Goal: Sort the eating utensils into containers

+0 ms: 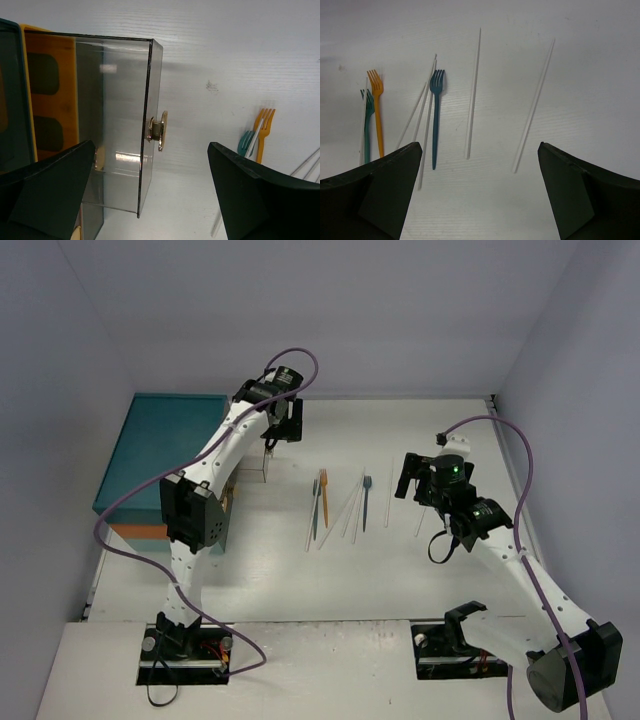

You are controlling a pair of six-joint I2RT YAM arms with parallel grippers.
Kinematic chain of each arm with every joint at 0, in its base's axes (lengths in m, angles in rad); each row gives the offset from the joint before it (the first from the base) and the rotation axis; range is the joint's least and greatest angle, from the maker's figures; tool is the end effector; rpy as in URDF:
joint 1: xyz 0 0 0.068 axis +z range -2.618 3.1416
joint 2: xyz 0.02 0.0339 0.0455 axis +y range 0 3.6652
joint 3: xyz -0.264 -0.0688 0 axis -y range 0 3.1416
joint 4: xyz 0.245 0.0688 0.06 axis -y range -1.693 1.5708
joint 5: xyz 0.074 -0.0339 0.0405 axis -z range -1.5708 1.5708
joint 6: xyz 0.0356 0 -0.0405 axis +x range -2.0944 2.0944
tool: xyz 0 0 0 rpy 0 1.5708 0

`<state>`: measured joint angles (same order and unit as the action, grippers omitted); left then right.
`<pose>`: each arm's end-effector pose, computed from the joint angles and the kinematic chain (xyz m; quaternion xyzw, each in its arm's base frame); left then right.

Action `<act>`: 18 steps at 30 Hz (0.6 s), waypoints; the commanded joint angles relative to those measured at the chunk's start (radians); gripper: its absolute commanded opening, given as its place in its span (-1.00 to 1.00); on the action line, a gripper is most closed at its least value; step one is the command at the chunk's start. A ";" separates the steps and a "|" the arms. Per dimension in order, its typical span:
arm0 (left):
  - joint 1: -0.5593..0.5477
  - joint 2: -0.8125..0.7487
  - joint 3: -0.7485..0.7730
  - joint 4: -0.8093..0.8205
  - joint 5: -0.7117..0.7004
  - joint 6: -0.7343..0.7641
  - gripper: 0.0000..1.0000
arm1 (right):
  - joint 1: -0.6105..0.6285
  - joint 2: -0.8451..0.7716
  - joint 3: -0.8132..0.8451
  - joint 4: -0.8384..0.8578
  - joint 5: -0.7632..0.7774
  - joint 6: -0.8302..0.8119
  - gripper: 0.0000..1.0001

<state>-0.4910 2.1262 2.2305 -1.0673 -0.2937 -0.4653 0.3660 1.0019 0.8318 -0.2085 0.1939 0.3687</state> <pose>0.4091 -0.2070 0.3343 -0.0317 0.9444 -0.0123 0.3271 0.2178 0.0761 0.3133 0.0555 0.8236 0.1259 0.5503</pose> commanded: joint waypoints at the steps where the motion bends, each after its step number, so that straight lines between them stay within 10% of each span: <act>1: -0.006 -0.014 0.014 0.005 0.073 -0.020 0.90 | -0.007 -0.011 -0.002 0.027 0.005 0.004 0.99; 18: -0.050 0.047 0.110 0.009 0.238 -0.100 0.90 | -0.008 -0.020 -0.008 0.026 0.013 0.010 0.99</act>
<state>-0.5141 2.1970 2.2693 -1.0693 -0.1146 -0.5235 0.3660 1.0012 0.8246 -0.2106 0.1940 0.3698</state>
